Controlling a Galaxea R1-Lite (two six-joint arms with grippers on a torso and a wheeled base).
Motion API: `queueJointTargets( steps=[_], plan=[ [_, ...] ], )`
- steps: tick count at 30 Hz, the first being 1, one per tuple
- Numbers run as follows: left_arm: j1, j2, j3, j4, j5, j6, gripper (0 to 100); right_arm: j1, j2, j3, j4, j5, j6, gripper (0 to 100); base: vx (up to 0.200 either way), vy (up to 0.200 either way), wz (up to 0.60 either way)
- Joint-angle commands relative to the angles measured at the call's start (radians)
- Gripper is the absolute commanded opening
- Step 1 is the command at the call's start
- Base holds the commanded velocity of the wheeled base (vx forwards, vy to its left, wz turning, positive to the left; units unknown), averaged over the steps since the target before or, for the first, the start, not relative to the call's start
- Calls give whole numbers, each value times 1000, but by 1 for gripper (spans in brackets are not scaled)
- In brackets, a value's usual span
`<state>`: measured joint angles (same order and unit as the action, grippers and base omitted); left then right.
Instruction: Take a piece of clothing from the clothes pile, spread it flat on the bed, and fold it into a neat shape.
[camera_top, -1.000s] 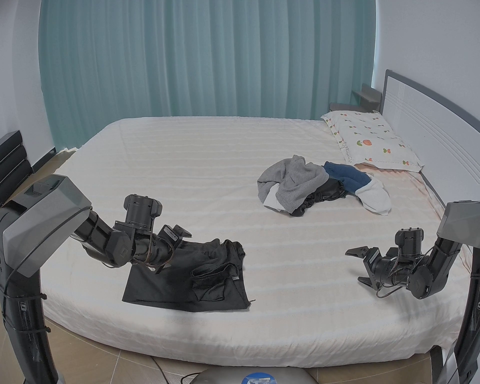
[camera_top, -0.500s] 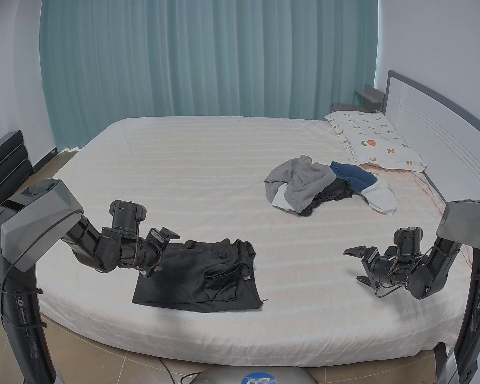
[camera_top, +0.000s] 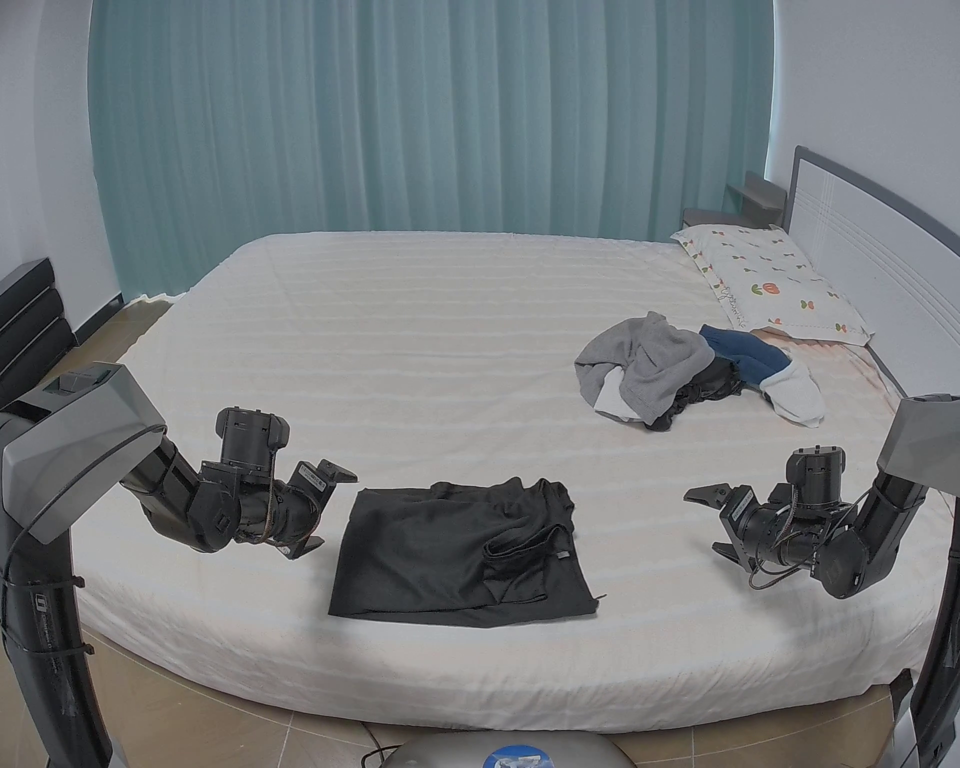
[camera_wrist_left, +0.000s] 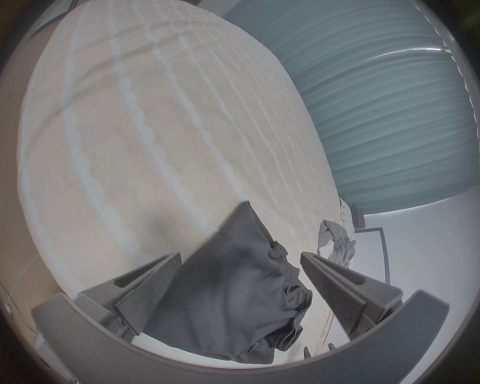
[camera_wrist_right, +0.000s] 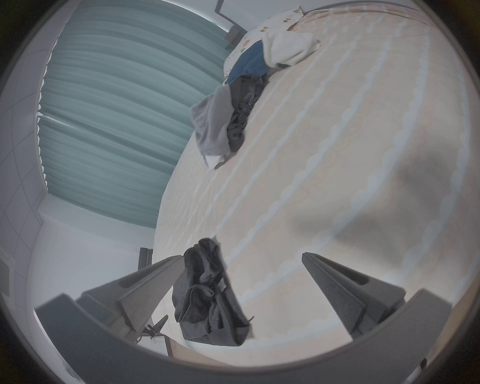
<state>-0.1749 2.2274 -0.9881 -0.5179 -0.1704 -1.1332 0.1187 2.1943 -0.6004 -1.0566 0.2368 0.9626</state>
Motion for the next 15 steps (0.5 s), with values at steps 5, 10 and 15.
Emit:
queueJointTargets(
  steps=[5,10,15],
  plan=[
    [-2,3,0,-1,0,0,100,61,-10,2,0,-68,-36,100,0,200,0],
    [-2,3,0,-1,0,0,100,98,-11,2,0,-146,-100,100,0,200,0],
    [-2,3,0,-2,2,1,100,176,-8,2,3,-246,-154,100,0,200,0]
  ],
)
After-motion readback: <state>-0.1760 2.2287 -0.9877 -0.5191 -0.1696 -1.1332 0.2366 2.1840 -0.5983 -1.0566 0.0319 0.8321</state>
